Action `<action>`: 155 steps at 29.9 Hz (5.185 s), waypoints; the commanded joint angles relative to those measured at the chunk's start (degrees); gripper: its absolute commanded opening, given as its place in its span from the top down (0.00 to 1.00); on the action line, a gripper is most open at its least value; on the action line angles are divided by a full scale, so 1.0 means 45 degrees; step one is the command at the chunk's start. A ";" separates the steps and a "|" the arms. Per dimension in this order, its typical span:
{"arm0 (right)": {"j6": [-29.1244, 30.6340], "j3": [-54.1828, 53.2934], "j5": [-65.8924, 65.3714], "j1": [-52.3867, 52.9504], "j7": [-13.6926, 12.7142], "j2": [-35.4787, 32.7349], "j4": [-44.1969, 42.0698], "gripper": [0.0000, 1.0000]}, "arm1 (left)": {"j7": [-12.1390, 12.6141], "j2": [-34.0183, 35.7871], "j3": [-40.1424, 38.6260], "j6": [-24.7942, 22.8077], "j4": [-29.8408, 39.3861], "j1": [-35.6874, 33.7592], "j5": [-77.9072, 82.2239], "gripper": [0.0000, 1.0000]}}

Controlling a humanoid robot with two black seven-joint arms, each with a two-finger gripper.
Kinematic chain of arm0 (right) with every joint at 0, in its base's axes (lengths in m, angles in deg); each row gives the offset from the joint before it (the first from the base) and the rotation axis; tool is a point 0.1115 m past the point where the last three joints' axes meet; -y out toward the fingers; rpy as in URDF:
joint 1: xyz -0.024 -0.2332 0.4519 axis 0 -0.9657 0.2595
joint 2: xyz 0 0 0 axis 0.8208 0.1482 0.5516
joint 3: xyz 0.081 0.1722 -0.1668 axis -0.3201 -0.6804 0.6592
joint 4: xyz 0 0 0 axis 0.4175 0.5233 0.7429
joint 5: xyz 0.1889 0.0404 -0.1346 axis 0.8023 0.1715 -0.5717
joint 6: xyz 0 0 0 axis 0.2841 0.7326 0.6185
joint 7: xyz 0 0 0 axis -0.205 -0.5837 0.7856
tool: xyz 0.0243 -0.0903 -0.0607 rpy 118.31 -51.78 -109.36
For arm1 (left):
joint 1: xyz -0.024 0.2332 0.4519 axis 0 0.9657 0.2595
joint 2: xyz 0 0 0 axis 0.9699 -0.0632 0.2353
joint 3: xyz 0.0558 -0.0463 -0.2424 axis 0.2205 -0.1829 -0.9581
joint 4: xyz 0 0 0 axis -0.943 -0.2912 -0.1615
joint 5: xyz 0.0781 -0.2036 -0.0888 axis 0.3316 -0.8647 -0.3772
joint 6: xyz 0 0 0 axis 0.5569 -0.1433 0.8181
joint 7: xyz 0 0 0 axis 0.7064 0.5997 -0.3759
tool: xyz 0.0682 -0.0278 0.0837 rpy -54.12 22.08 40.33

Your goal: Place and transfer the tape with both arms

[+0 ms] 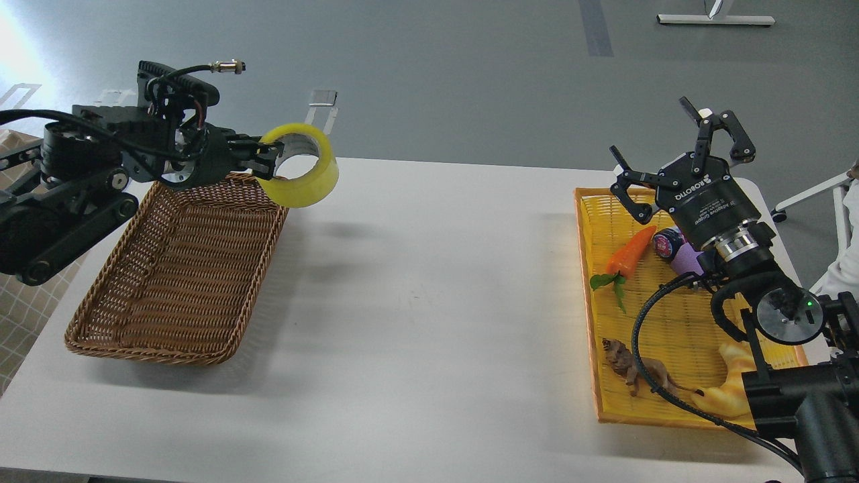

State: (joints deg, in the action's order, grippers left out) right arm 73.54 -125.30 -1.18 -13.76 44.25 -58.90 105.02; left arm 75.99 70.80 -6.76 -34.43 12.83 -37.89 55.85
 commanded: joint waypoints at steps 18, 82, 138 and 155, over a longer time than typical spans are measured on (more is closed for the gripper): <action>0.0000 0.0000 0.0000 -0.0074 0.0000 -0.0001 -0.0061 0.01 | -0.1329 0.0797 0.1971 0.2391 -0.2607 0.1006 -0.0062 1.00; 0.0000 0.0000 0.0000 -0.0211 0.0000 0.0018 -0.0061 0.01 | -0.1818 0.0660 0.2108 0.3133 -0.4326 0.2335 -0.1975 0.20; 0.0000 -0.0059 -0.0058 0.2190 -0.0118 -0.0137 -0.0608 0.01 | -0.1799 -0.2833 -0.2986 -0.0393 -0.1103 0.0614 -2.1058 0.02; 0.0000 0.0508 -0.0058 0.2778 -0.0118 -0.0158 -0.1388 0.01 | -0.1760 -0.5471 -0.5508 -0.0393 -0.1298 0.2139 -2.1058 0.02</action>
State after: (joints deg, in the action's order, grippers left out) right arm 73.54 -123.14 -1.44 -1.41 43.63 -59.75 99.62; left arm 68.07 47.43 -29.00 -36.19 7.55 -29.30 -38.86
